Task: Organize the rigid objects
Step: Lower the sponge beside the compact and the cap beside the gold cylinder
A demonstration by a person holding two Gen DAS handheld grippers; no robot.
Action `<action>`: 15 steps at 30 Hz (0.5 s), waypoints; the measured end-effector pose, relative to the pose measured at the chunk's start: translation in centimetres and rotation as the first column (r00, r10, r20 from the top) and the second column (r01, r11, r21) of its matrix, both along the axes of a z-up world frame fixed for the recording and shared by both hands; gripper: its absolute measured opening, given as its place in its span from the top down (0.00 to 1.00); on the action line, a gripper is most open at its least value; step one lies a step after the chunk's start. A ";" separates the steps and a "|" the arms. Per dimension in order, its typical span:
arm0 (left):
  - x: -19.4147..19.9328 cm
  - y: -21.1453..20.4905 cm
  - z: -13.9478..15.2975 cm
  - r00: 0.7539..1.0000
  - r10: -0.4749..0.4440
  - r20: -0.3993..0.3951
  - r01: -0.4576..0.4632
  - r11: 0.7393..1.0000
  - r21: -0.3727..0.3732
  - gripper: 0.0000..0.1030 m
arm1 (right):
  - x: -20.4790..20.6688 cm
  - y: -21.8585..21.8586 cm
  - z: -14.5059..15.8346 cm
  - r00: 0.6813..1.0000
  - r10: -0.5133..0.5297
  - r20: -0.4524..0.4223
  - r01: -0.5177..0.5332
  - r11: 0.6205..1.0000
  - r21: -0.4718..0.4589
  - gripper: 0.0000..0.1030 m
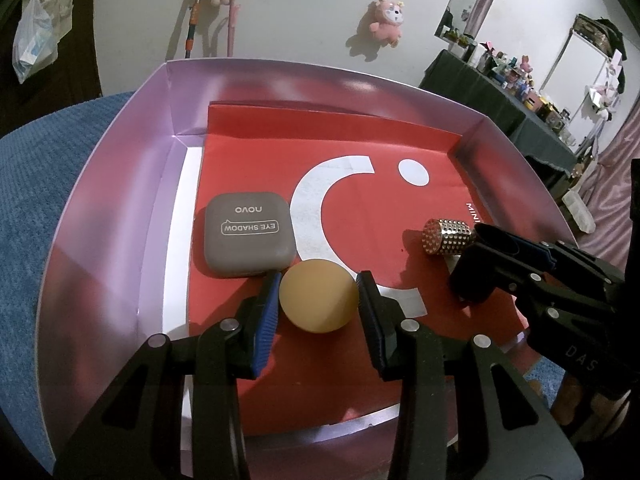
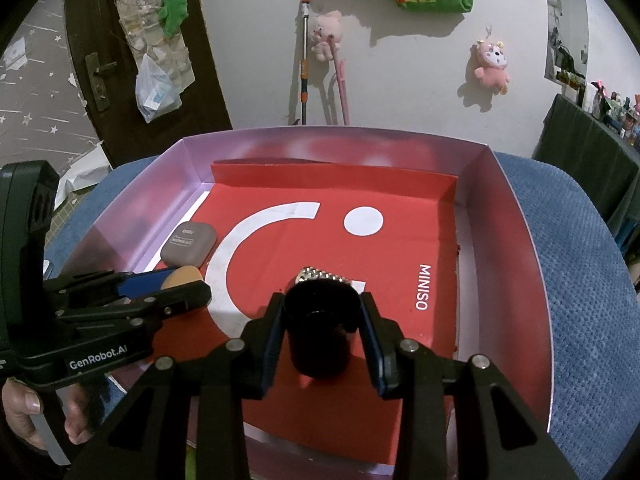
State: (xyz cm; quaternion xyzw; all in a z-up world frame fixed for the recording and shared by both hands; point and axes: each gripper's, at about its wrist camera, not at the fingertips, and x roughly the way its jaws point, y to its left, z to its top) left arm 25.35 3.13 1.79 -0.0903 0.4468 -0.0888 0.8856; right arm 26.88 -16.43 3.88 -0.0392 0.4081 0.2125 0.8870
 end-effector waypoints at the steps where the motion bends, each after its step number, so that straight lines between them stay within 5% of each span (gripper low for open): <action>1: 0.0 0.0 0.0 1.000 0.001 0.000 -0.001 1.000 0.000 0.65 | 0.0 0.0 0.0 1.000 0.000 0.000 0.000 1.000 0.000 0.62; 15: 0.0 0.0 -0.1 1.000 0.011 -0.003 -0.011 1.000 -0.008 0.64 | -0.1 0.2 -0.4 1.000 -0.002 -0.014 0.003 1.000 0.003 0.62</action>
